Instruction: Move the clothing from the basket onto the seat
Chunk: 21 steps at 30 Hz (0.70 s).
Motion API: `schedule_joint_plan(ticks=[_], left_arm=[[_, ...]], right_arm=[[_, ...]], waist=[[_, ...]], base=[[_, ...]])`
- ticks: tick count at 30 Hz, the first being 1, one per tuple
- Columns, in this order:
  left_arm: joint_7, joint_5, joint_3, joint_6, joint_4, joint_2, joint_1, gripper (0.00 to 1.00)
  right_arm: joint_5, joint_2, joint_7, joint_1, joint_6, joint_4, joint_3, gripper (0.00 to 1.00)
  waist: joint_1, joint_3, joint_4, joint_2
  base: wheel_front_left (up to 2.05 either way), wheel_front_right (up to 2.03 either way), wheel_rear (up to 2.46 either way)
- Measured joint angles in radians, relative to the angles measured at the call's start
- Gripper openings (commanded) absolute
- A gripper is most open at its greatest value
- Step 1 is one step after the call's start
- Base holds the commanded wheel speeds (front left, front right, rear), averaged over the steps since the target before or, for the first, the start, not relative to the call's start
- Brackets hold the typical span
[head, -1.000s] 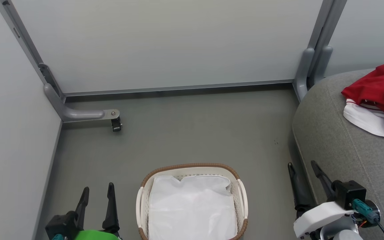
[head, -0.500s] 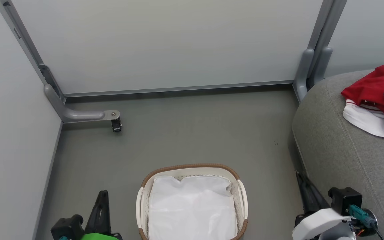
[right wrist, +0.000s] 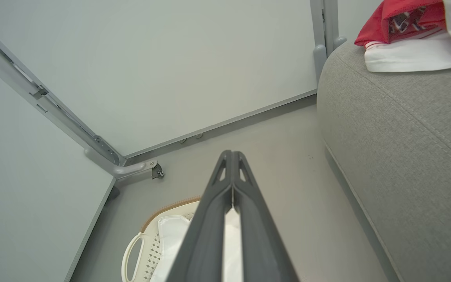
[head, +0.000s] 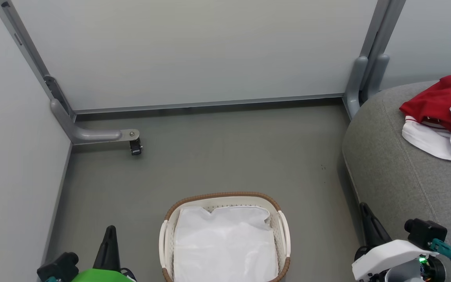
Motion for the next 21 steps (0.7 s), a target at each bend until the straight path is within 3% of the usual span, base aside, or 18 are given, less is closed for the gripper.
schedule_joint_plan(ticks=[21], left_arm=[[0.086, -0.273, 0.064, -0.022, -0.011, -0.006, -0.041, 0.0]], right_arm=[[0.315, -0.001, 0.085, -0.02, 0.0, -0.023, -0.042, 0.0]], waist=[[0.0, 0.003, -0.006, 0.0]], base=[[0.0, 0.0, 0.0]])
